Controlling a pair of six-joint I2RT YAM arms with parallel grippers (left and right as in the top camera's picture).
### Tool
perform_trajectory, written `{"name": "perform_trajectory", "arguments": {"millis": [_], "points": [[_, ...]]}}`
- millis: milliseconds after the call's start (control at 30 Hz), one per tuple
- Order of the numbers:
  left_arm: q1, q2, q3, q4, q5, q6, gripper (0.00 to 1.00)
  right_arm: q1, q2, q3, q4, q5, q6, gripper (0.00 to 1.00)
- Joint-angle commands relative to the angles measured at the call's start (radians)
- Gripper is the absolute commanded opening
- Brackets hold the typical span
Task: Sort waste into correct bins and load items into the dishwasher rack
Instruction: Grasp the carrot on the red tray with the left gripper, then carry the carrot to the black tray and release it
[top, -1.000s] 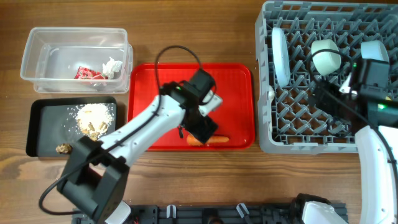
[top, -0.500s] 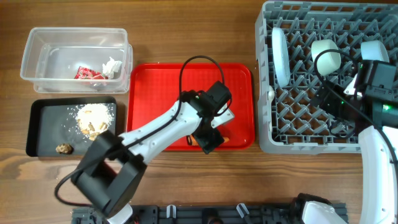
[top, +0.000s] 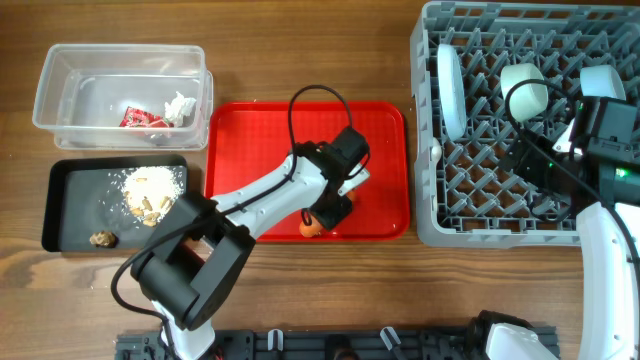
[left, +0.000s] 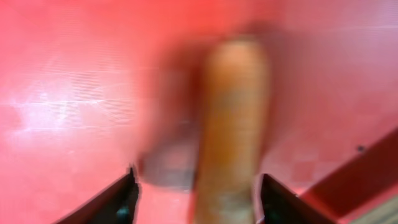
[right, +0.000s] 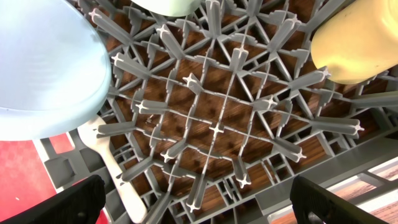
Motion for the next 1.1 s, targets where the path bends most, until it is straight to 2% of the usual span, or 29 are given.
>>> {"name": "perform_trajectory", "arguments": {"millis": [0, 67, 167, 300, 367, 500, 700, 900, 1067], "points": [[0.012, 0.026, 0.001, -0.005, 0.003, -0.065, 0.50, -0.003, 0.004, 0.001, 0.001, -0.017, 0.019, 0.97], [0.012, 0.026, 0.001, -0.013, 0.006, -0.065, 0.46, -0.003, 0.004, 0.001, 0.001, -0.017, 0.018, 0.97], [0.012, 0.026, 0.001, -0.026, 0.006, -0.065, 0.34, -0.003, 0.004, 0.001, 0.001, -0.017, 0.018, 0.97], [0.012, 0.026, 0.001, -0.046, 0.006, -0.065, 0.34, -0.003, 0.004, 0.001, 0.002, -0.017, 0.019, 0.98], [0.012, 0.026, 0.001, -0.050, 0.006, -0.065, 0.26, -0.003, 0.004, 0.001, 0.002, -0.017, 0.019, 0.97], [0.012, 0.012, 0.011, -0.067, -0.044, -0.066, 0.16, -0.003, 0.004, 0.001, 0.003, -0.017, 0.019, 0.97], [0.022, -0.064, 0.098, -0.151, -0.245, -0.169, 0.17, -0.003, 0.004, 0.001, 0.004, -0.017, 0.019, 0.98], [0.174, -0.212, 0.109, -0.168, -0.286, -0.298, 0.16, -0.003, 0.004, 0.001, 0.006, -0.017, 0.018, 0.99], [0.446, -0.291, 0.109, -0.180, -0.277, -0.392, 0.19, -0.003, 0.004, 0.001, 0.006, -0.018, 0.019, 1.00]]}}
